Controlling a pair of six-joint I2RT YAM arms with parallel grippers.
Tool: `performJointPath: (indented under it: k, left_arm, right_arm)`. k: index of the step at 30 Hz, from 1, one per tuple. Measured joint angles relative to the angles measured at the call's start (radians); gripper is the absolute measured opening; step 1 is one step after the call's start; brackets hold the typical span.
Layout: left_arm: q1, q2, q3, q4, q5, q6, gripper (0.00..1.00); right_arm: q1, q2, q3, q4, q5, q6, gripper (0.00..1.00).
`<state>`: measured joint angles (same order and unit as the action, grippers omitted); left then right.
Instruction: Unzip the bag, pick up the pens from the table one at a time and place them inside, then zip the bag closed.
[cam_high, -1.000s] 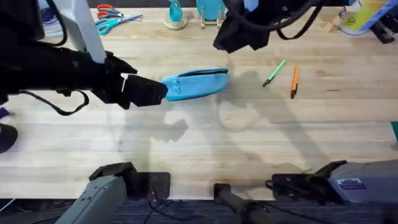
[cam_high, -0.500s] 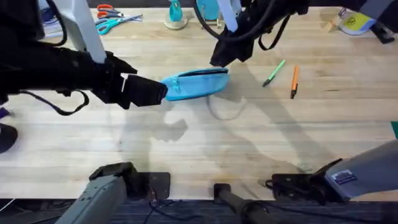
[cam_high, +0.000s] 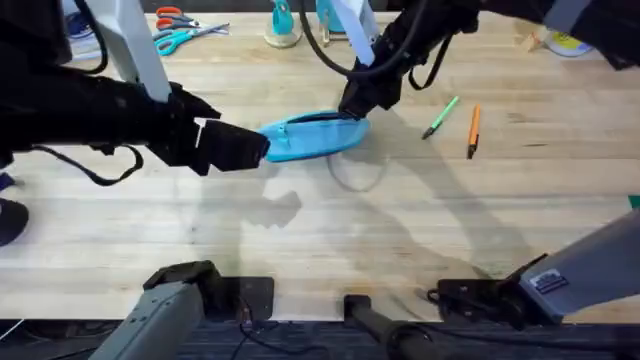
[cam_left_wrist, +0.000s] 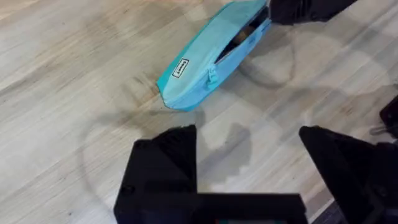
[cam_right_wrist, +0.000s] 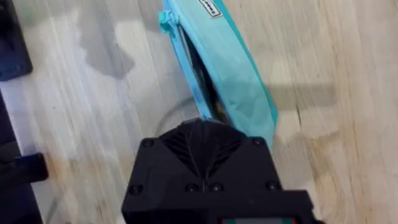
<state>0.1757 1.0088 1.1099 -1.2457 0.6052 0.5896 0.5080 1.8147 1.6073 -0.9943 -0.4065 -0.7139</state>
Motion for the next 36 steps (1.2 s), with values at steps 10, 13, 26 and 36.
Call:
performJointPath:
  k: [10, 13, 26, 36]
  left_arm:
    - [0.0, 0.0, 0.0, 0.0, 0.0, 0.0, 0.996]
    - [0.0, 0.0, 0.0, 0.0, 0.0, 0.0, 0.996]
    - [0.0, 0.0, 0.0, 0.0, 0.0, 0.0, 0.995]
    - [0.0, 0.0, 0.0, 0.0, 0.0, 0.0, 0.995]
  right_arm:
    - [0.005, 0.056, 0.0, 0.009, -0.002, -0.005, 0.028]
    - [0.006, 0.059, 0.0, 0.03, -0.002, -0.012, 0.028]
    - [0.006, 0.059, 0.0, 0.087, -0.001, -0.028, 0.028]
    - [0.006, 0.064, 0.0, 0.084, -0.001, -0.028, 0.029]
